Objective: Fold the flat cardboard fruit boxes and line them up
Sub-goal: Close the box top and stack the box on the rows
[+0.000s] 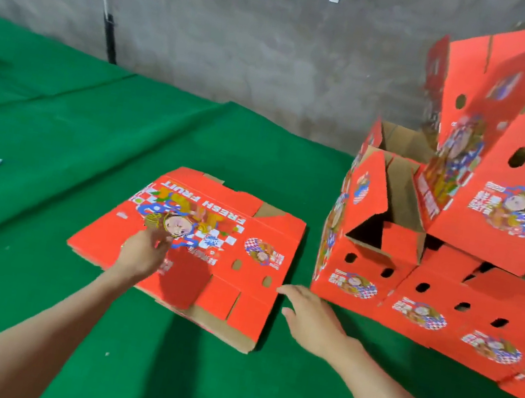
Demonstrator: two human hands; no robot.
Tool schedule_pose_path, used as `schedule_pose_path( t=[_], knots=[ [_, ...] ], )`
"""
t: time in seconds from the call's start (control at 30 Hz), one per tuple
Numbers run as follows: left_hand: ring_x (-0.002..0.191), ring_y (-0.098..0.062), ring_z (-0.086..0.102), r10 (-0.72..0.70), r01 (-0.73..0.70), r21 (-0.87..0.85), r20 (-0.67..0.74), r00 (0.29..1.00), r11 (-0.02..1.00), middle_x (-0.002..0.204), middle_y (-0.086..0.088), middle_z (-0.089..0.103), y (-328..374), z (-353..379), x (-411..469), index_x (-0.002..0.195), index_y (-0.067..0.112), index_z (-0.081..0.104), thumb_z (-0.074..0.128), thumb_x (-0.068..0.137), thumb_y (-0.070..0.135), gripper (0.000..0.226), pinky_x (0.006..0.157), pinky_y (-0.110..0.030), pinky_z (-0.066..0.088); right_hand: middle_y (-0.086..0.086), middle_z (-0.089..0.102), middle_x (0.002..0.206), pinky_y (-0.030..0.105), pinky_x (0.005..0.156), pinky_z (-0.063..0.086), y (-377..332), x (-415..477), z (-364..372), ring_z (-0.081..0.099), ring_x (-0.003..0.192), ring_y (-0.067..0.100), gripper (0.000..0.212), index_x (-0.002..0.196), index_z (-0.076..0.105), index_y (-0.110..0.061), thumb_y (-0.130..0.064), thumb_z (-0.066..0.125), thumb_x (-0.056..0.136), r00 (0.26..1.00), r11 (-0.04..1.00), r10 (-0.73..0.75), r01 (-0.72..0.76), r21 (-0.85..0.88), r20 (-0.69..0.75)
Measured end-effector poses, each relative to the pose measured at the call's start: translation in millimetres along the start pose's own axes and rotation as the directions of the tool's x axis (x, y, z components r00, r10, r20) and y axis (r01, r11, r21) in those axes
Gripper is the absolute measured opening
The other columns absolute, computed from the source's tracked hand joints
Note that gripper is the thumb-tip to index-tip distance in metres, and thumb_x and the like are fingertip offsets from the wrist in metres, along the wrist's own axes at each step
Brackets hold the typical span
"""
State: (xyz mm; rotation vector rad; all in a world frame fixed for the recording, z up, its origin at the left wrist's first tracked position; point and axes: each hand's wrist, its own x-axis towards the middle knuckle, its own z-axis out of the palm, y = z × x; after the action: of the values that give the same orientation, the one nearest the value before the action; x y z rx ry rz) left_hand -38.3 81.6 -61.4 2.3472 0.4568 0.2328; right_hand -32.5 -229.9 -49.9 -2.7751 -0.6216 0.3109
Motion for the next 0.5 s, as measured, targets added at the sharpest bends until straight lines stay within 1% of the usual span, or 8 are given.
schedule_pose_path(
  t=[0.07,0.17,0.27,0.33,0.4,0.43,0.47,0.5],
  knots=[
    [0.106,-0.038,0.061,0.000,-0.002,0.086,0.023,1.000,0.996,0.116,-0.021,0.065,-18,5,11,0.115,0.005,0.066,0.052,0.095,0.015,0.027,0.083,-0.036,0.044,0.002,0.042,0.142,0.035,0.101,0.040,-9,18,12,0.046,0.125,0.023,0.042,0.141,0.038,-0.025,-0.020,0.044,0.099,0.998,0.999,0.042,-0.042,0.006,0.037],
    [0.124,-0.033,0.051,0.124,-0.146,0.194,0.125,0.984,0.970,0.143,-0.013,0.046,-25,19,35,0.128,0.010,0.057,0.047,0.098,0.019,0.033,0.096,-0.036,0.041,0.004,0.037,0.144,0.033,0.102,0.038,-21,38,28,0.043,0.127,0.024,0.043,0.141,0.038,-0.022,-0.019,0.044,0.099,0.994,0.996,0.087,-0.088,0.010,0.070],
    [0.144,-0.024,0.021,0.184,-0.238,0.308,0.195,0.963,0.921,0.160,-0.002,0.010,-34,41,47,0.149,0.021,0.025,0.039,0.100,0.026,0.052,0.112,-0.043,0.024,0.003,0.028,0.148,0.031,0.107,0.034,-24,44,43,0.036,0.132,0.022,0.045,0.143,0.036,-0.019,-0.021,0.045,0.099,0.985,0.988,0.149,-0.153,0.036,0.083],
    [0.148,-0.020,0.000,0.154,-0.246,0.394,0.251,0.956,0.885,0.160,0.004,-0.003,-44,59,41,0.152,0.029,0.010,0.033,0.100,0.032,0.057,0.115,-0.049,0.008,0.004,0.028,0.148,0.031,0.110,0.031,-20,46,50,0.035,0.133,0.022,0.048,0.144,0.033,-0.015,-0.021,0.047,0.098,0.974,0.971,0.219,-0.223,0.082,0.061],
    [0.147,-0.024,0.009,0.168,-0.288,0.484,0.276,0.946,0.826,0.160,0.004,0.012,-47,68,25,0.150,0.032,0.022,0.029,0.098,0.037,0.053,0.113,-0.054,0.011,0.008,0.033,0.144,0.031,0.109,0.031,-13,50,52,0.039,0.131,0.024,0.049,0.143,0.031,-0.010,-0.019,0.048,0.098,0.948,0.937,0.318,-0.317,0.144,0.023],
    [0.141,-0.029,0.028,0.210,-0.308,0.478,0.248,0.946,0.822,0.153,-0.002,0.032,-45,67,16,0.143,0.029,0.040,0.030,0.094,0.038,0.050,0.108,-0.057,0.022,0.010,0.037,0.143,0.031,0.107,0.031,-10,53,53,0.040,0.131,0.025,0.050,0.143,0.030,-0.008,-0.019,0.048,0.098,0.923,0.906,0.385,-0.381,0.187,0.015],
    [0.124,-0.034,0.050,0.270,-0.332,0.439,0.198,0.942,0.835,0.134,-0.008,0.056,-43,65,9,0.124,0.024,0.061,0.032,0.088,0.040,0.049,0.096,-0.056,0.037,0.013,0.041,0.142,0.030,0.105,0.032,-6,57,54,0.042,0.130,0.027,0.049,0.143,0.031,-0.006,-0.019,0.048,0.098,0.890,0.860,0.456,-0.448,0.245,0.024],
    [0.098,-0.034,0.064,0.331,-0.362,0.409,0.146,0.932,0.838,0.106,-0.009,0.069,-41,61,4,0.100,0.020,0.072,0.034,0.083,0.040,0.047,0.080,-0.052,0.048,0.014,0.046,0.139,0.030,0.102,0.035,-3,62,55,0.046,0.127,0.028,0.047,0.141,0.034,-0.004,-0.019,0.048,0.098,0.857,0.806,0.514,-0.499,0.319,0.043]
  ],
)
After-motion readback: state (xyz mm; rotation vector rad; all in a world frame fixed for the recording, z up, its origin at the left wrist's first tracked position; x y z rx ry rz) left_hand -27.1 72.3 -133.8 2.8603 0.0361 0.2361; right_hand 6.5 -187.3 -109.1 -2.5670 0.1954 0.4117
